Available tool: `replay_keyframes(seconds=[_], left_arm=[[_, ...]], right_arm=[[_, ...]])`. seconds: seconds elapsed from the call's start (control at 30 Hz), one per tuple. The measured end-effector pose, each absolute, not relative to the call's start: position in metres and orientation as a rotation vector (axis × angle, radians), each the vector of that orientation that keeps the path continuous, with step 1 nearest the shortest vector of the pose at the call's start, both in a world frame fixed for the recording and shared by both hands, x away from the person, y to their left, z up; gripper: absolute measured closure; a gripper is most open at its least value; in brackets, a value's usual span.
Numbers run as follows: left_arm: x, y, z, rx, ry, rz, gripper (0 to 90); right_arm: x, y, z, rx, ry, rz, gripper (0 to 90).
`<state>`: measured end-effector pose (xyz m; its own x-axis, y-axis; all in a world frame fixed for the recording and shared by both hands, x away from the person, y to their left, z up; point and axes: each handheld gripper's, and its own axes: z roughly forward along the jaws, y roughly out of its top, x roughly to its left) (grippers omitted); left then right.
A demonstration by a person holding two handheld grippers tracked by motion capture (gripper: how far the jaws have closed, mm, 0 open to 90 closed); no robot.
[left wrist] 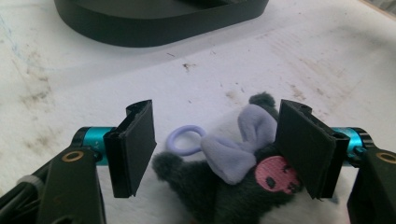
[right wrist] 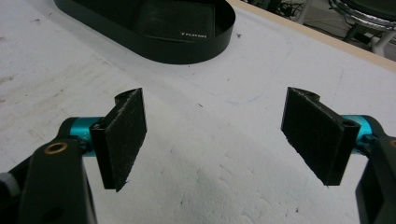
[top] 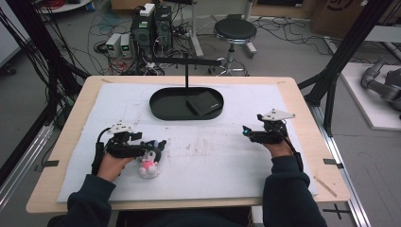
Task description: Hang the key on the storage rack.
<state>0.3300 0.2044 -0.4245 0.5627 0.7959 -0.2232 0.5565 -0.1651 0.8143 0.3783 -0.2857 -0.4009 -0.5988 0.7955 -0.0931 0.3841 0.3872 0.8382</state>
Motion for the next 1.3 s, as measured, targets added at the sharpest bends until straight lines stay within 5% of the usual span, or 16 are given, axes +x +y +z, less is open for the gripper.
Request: replay_keyframes(seconds=[0.53,0.87,1.17,1.3], left_arm=[[0.315,0.18,-0.43,1.893,1.194,0.237,19.6],[0.33,0.184,-0.43,1.946,1.071,0.118,39.1],[0.343,0.213,-0.421,1.921,1.027,0.275,38.1],[0.342,0.205,-0.428,1.931,1.098,0.357,29.4]], right_arm=[[0.378,-0.285,-0.4,1.018,2.156,1.131,22.8],[0.377,-0.284,-0.4,1.013,2.159,1.129,23.1],[0.378,-0.285,-0.401,1.018,2.161,1.131,23.1],[0.378,-0.285,-0.401,1.01,2.168,1.127,23.2]])
